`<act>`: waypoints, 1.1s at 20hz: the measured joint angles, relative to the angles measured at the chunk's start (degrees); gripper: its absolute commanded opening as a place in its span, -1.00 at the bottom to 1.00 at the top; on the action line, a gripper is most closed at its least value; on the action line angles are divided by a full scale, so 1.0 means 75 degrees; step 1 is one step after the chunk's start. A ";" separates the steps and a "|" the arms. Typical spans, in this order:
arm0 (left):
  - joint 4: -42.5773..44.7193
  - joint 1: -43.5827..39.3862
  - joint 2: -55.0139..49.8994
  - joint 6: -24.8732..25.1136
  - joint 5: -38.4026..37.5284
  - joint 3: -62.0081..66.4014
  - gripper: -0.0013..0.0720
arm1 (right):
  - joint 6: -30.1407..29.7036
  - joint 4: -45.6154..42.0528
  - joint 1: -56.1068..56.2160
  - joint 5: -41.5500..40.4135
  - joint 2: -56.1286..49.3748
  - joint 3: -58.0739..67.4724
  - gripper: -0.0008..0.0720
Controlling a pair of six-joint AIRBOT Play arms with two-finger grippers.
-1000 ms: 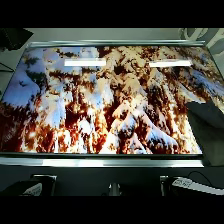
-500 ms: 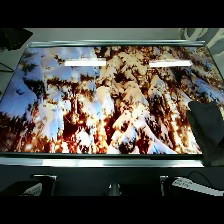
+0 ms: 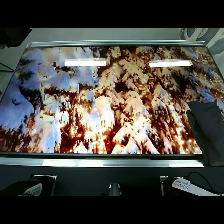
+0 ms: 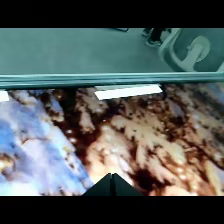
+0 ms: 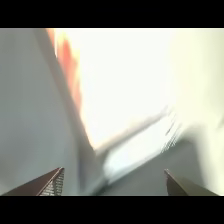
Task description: Fold the shirts.
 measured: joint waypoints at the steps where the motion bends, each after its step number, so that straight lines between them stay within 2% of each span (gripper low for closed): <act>1: 0.0691 -0.0140 -0.0140 -0.0187 -0.0201 0.0082 -0.89 | -0.0044 0.0128 0.0425 -0.0175 0.0009 0.0344 0.86; 2: 0.1513 -0.0300 -0.0312 -0.0396 -0.0484 0.0149 -0.87 | -0.0061 0.0329 0.0947 -0.0239 0.0000 0.0615 0.87; 3: 0.2235 -0.0414 -0.0484 -0.0565 -0.0755 0.0195 -0.58 | -0.0064 0.0536 0.1451 -0.0169 -0.0047 0.0790 0.87; 5: 0.3328 -0.0545 -0.0889 -0.0854 -0.1405 0.0251 0.48 | -0.0038 0.0997 0.2480 0.0297 -0.0280 0.1011 0.90; 6: 0.3687 -0.0583 -0.1099 -0.0982 -0.1772 0.0265 0.58 | 0.0017 0.1297 0.2952 0.0659 -0.0460 0.1084 0.92; 10: 0.4191 -0.0664 -0.1818 -0.1329 -0.3480 0.0064 0.58 | 0.0239 0.2183 0.4211 0.2159 -0.1288 0.1212 0.92; 12: 0.4234 -0.0670 -0.1935 -0.1411 -0.3905 -0.0125 0.57 | 0.0376 0.2381 0.4526 0.2538 -0.1513 0.1239 0.92; 22: 0.4357 -0.0676 -0.2090 -0.1495 -0.4415 -0.0309 0.58 | 0.0554 0.2410 0.4849 0.2981 -0.1757 0.1259 0.92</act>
